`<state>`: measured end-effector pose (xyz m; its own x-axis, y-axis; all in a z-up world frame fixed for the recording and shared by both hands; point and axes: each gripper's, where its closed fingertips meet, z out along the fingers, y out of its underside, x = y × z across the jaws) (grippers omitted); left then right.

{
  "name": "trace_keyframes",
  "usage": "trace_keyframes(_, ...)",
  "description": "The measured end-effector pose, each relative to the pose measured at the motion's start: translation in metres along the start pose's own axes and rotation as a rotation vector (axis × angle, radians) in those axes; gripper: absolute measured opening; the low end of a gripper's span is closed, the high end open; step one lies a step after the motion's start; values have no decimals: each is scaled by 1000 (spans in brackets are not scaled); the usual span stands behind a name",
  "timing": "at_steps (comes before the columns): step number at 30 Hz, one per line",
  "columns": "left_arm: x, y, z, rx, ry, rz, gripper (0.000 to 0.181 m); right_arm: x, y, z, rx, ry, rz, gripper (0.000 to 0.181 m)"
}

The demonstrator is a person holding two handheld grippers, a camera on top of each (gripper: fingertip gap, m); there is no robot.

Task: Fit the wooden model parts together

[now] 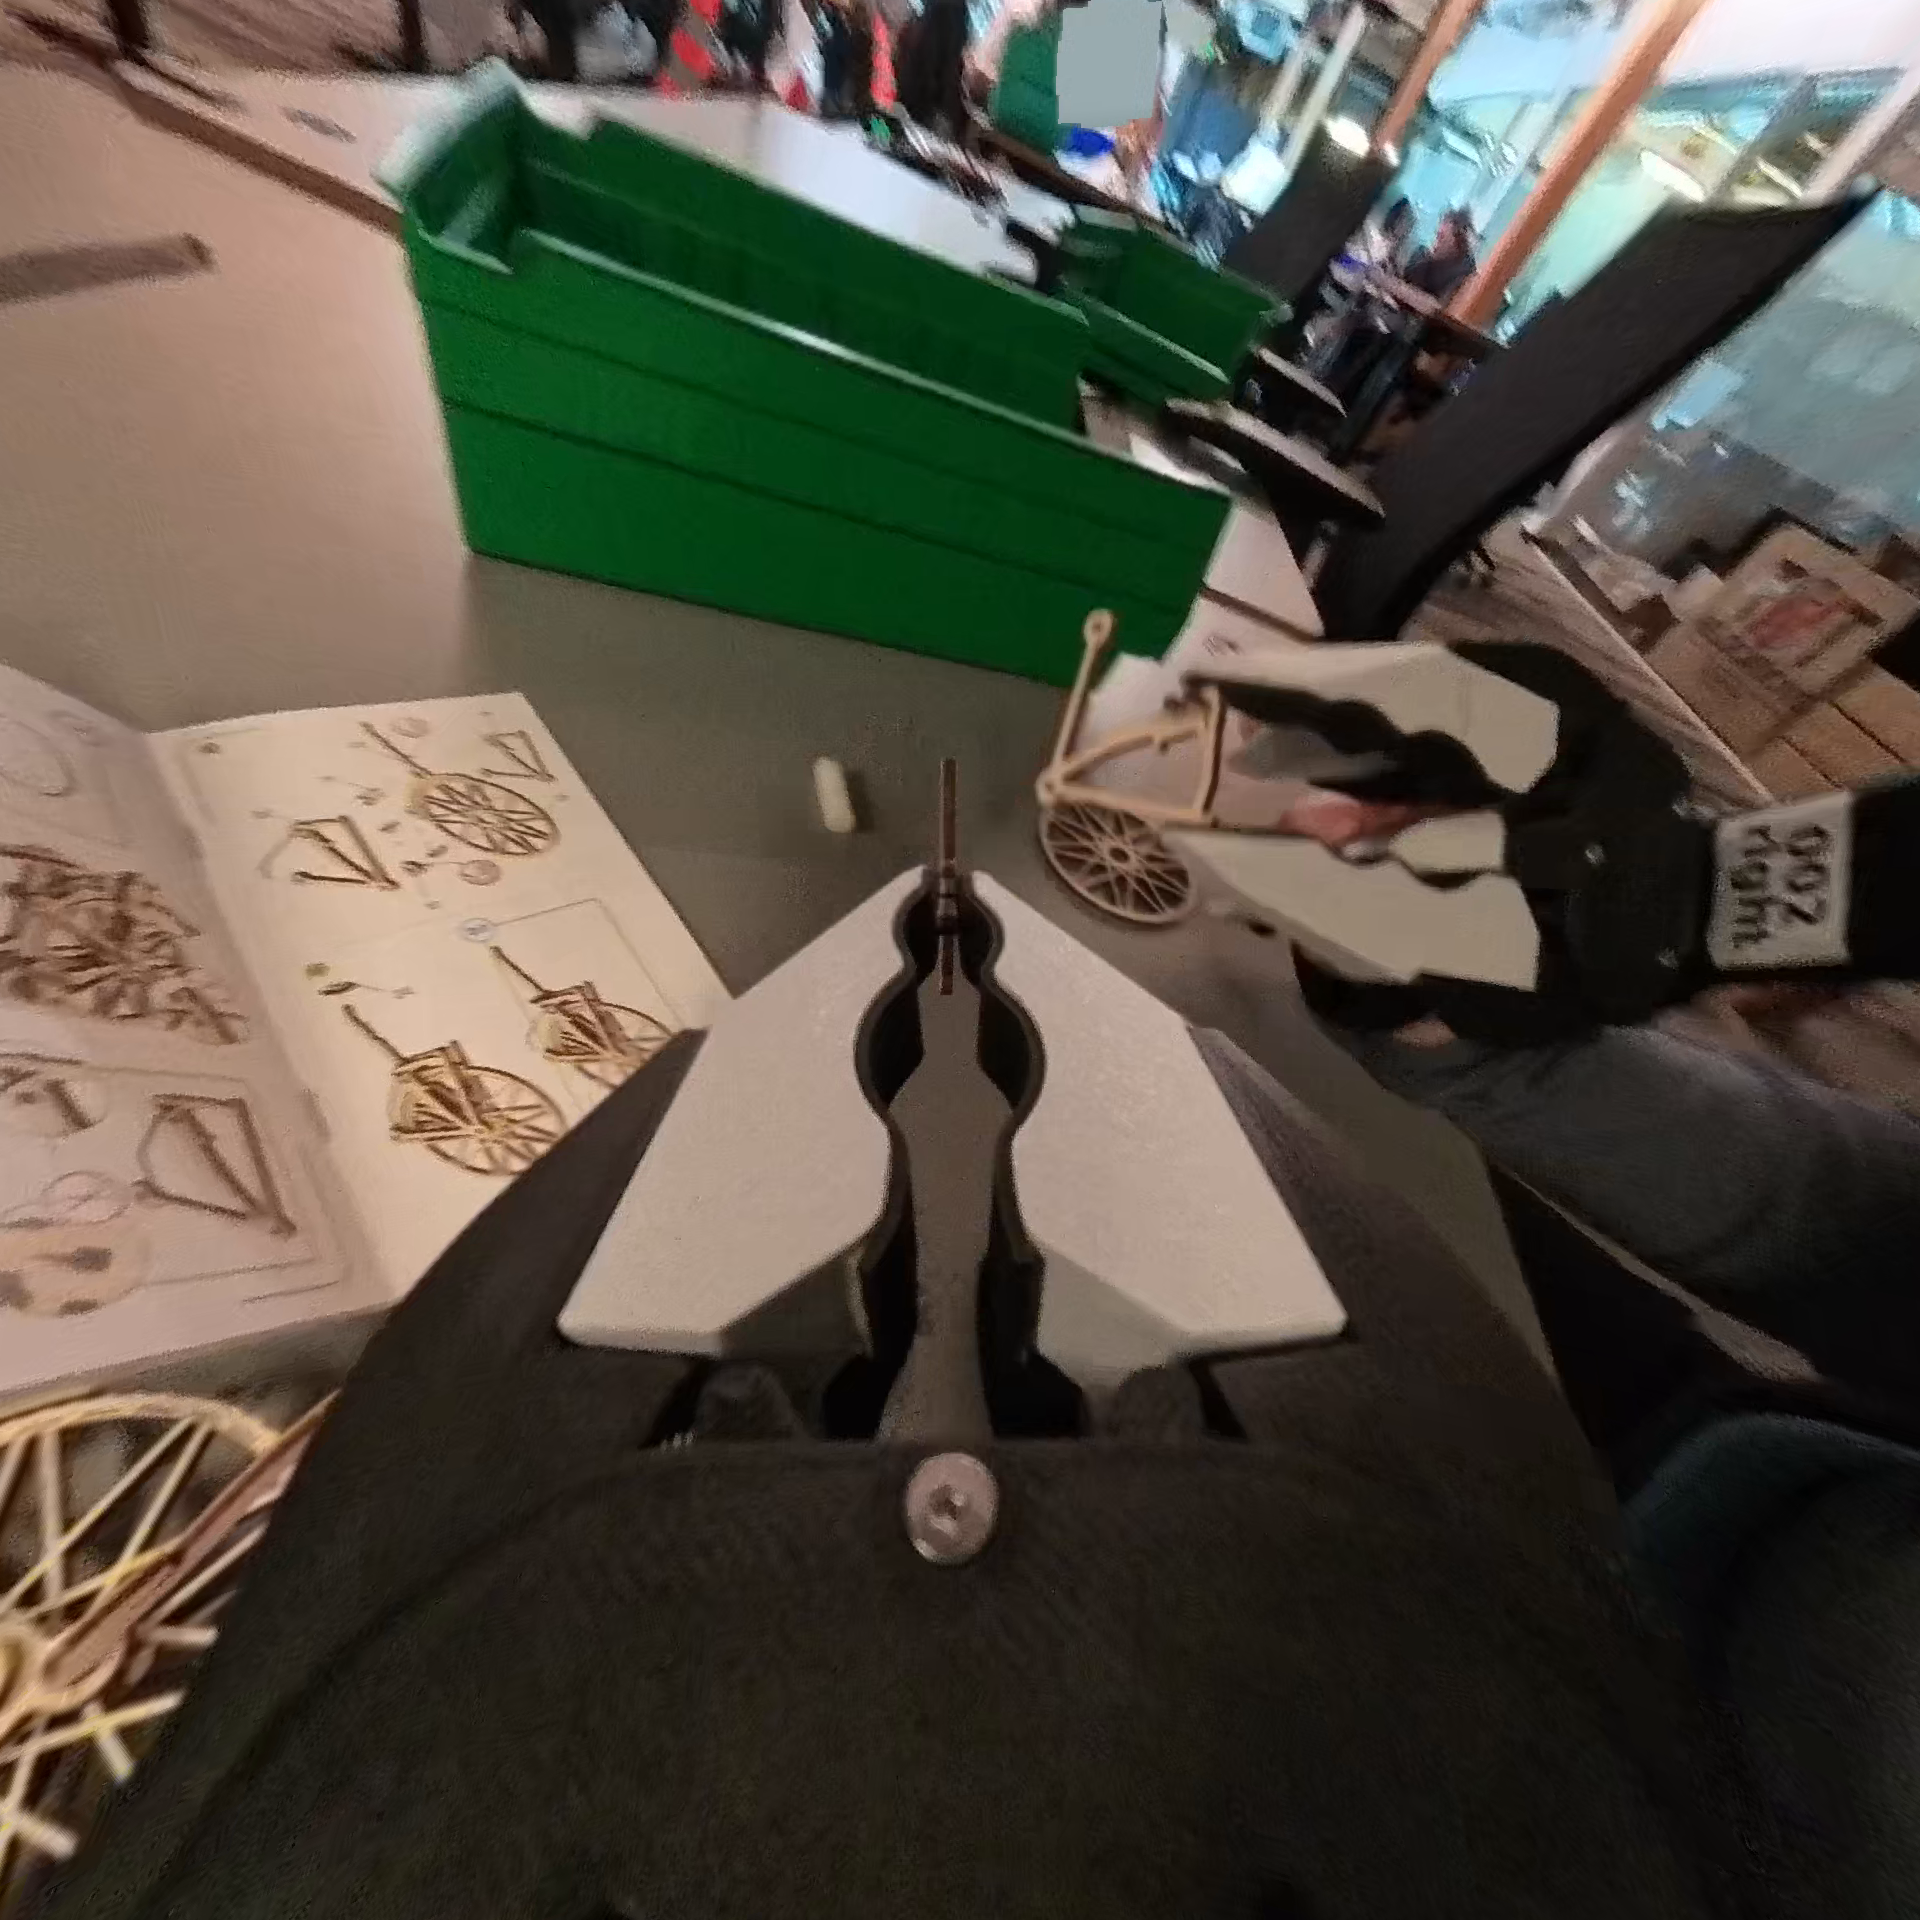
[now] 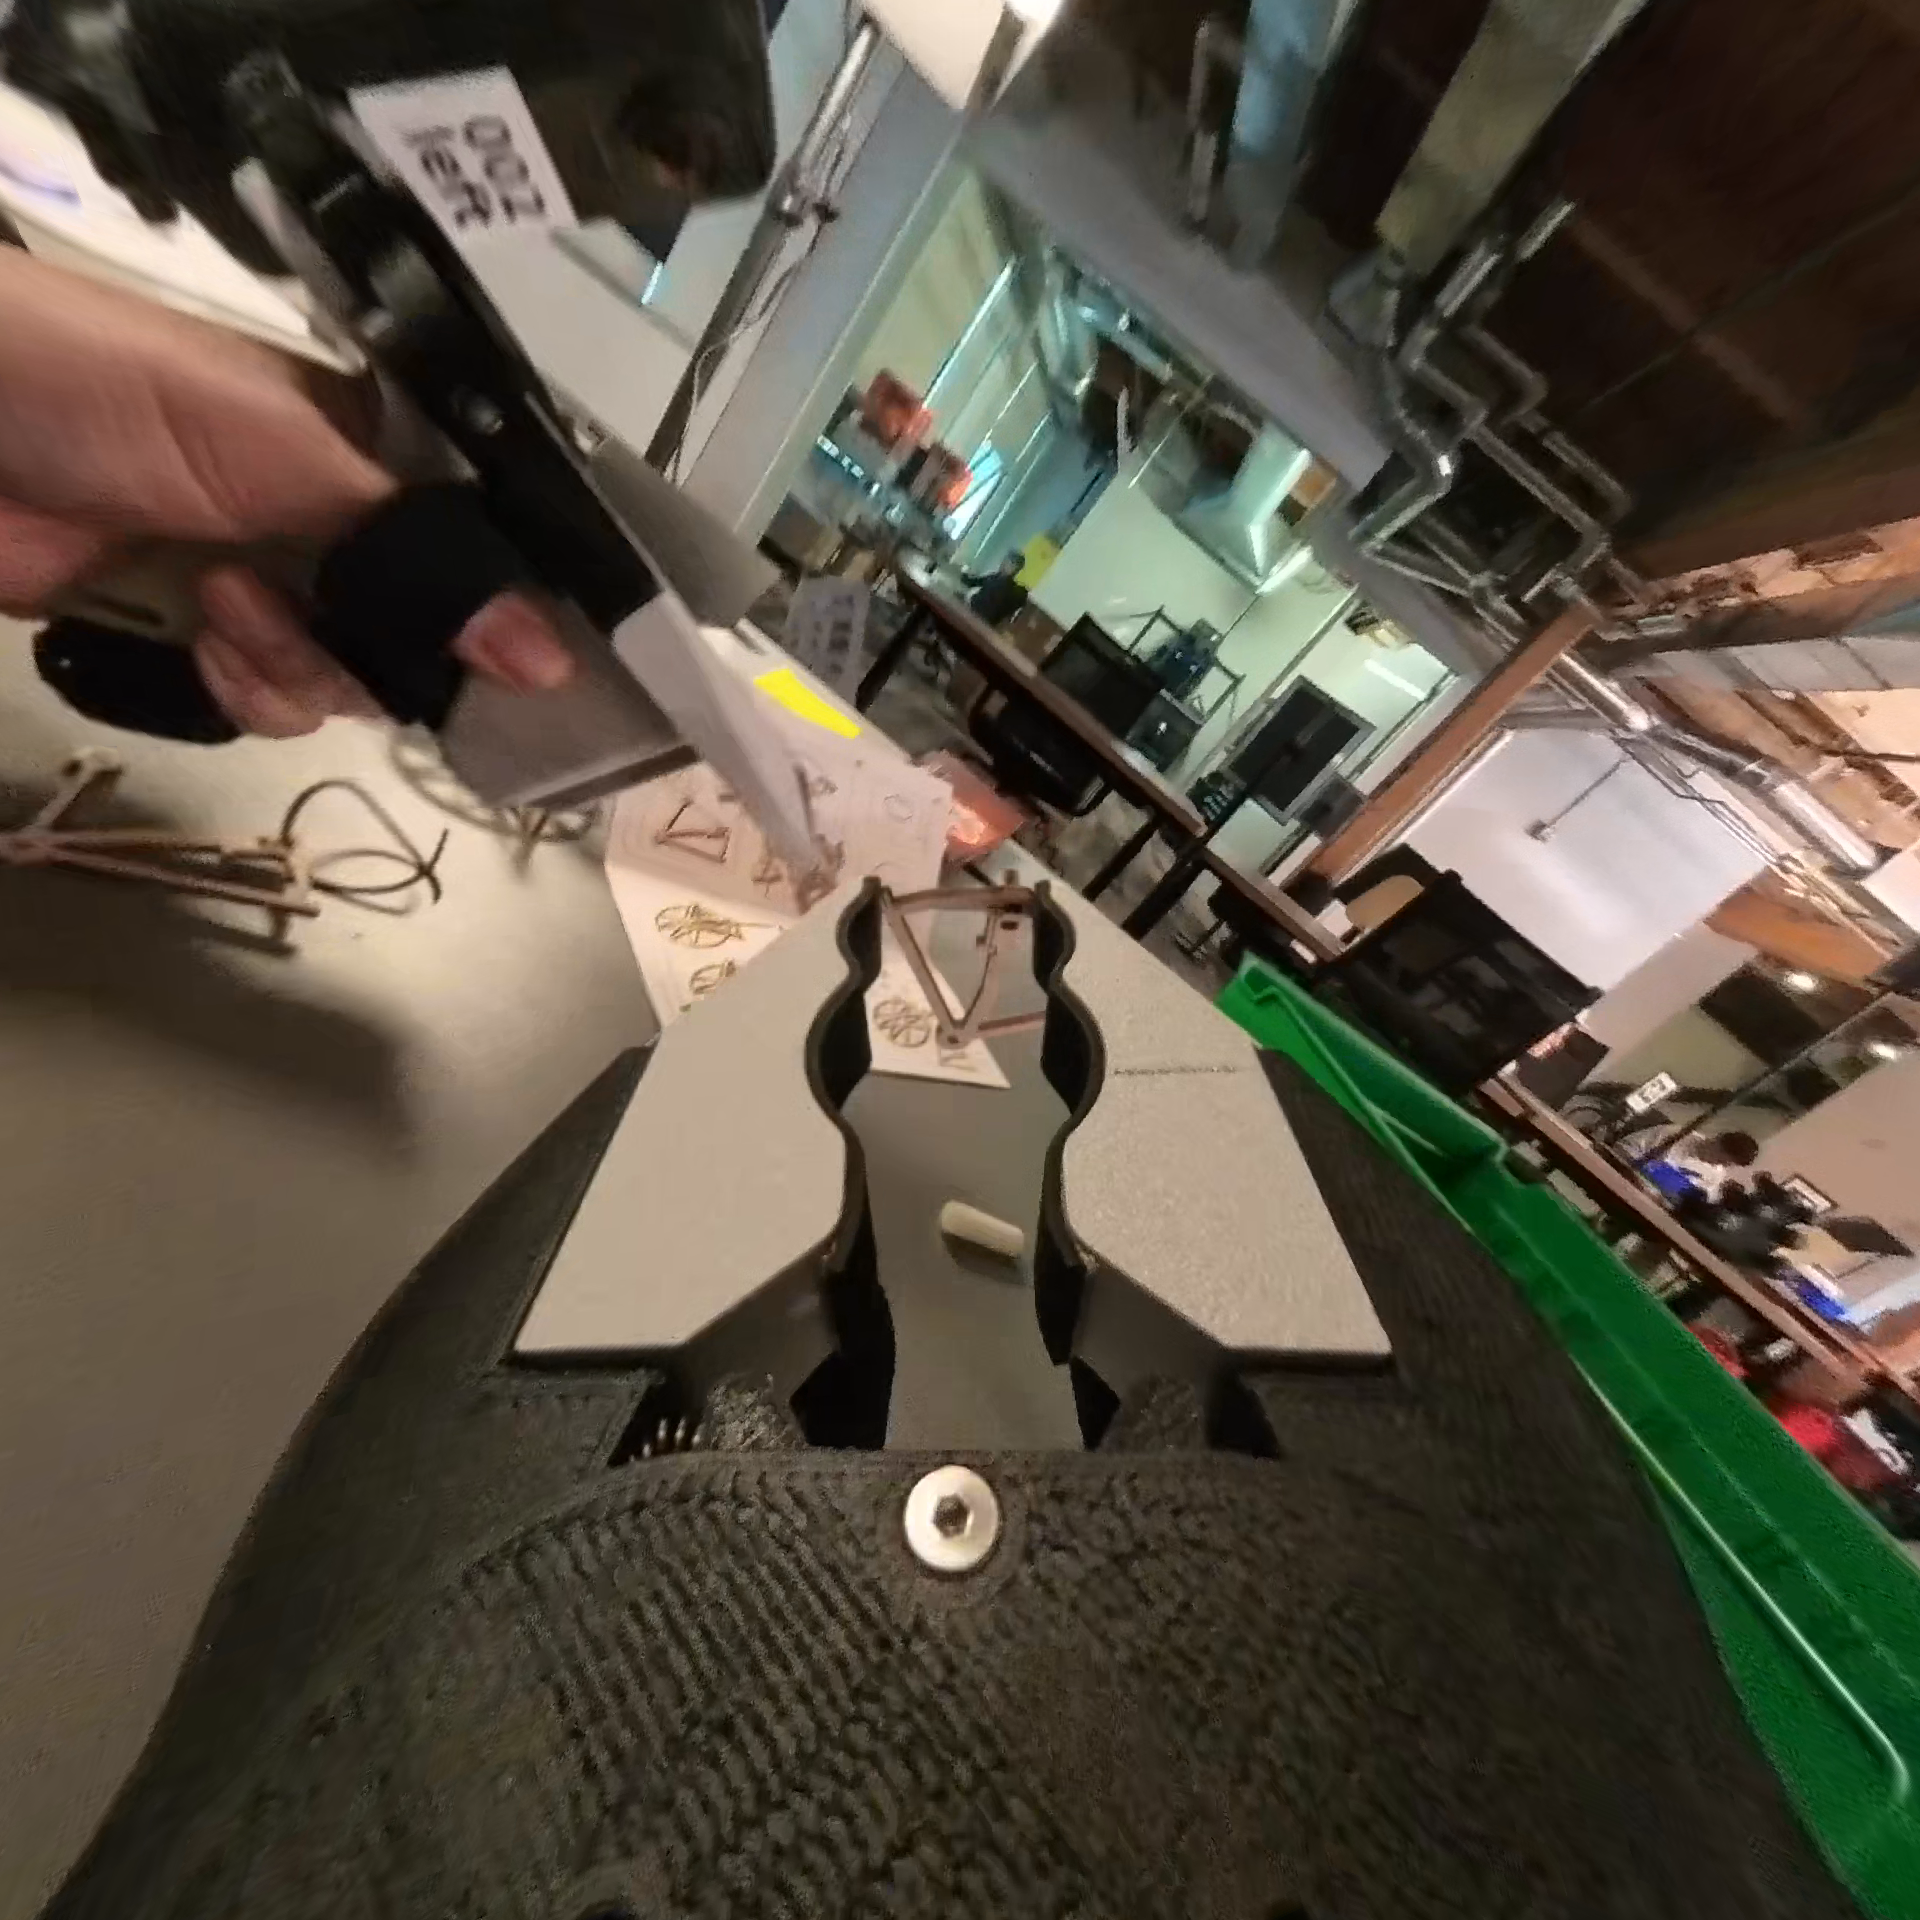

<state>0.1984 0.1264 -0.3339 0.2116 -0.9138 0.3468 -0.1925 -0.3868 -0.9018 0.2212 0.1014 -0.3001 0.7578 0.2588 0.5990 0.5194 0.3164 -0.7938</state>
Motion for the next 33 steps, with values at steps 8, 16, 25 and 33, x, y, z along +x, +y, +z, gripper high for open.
trace_keyframes(8,25,-7,5,-168,219,12,1,17,-7,-16,75,46,-14,27)
trace_keyframes(16,35,0,8,-202,331,303,1,48,-1,-33,77,173,35,27)
trace_keyframes(25,44,40,16,-750,527,-282,2,62,5,-35,71,227,85,27)
trace_keyframes(33,53,73,-1,-1097,595,-286,2,59,11,-31,29,218,70,27)
